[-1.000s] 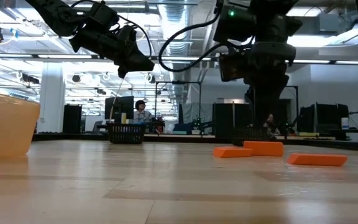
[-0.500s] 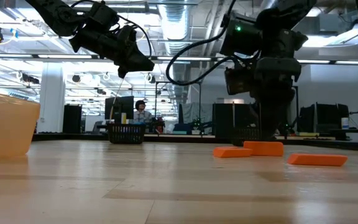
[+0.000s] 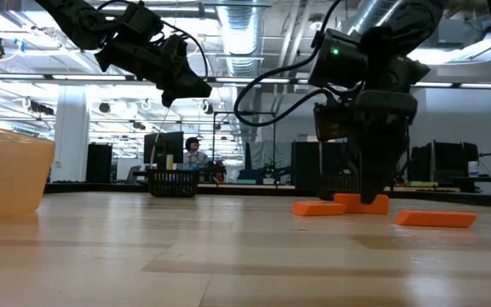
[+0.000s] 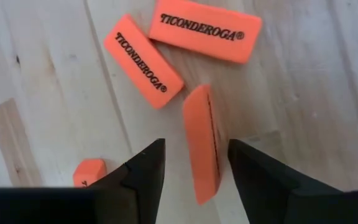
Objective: Pick & Place School Supplies
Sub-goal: Put the orange eraser into the right black bin
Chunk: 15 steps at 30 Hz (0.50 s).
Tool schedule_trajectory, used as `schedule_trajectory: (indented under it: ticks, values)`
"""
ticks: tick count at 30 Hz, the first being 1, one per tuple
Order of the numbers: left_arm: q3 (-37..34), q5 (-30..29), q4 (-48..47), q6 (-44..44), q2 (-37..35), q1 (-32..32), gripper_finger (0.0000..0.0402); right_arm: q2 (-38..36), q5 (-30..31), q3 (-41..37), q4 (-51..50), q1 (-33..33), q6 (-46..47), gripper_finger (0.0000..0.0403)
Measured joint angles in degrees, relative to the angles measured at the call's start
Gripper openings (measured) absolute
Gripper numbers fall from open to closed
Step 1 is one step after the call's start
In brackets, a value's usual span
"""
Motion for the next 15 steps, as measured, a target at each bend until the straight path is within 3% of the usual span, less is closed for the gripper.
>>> schedule_trajectory:
  ticks: [5,11,15]
  values:
    - [0.0,-0.2,0.0,0.0,0.0,0.0,0.0072,-0.1,-0.2,-1.3,1.5,-1.5,0.1,0.0132]
    - [0.0,-0.2,0.0,0.0,0.0,0.0,0.0072,0.0,-1.5,-1.9,2.1,-3.9,-2.5,0.0023]
    - [0.0,-0.2,0.0,0.0,0.0,0.0,0.0072,0.1,-3.9,-1.9,2.3,-5.4,-3.2,0.0022]
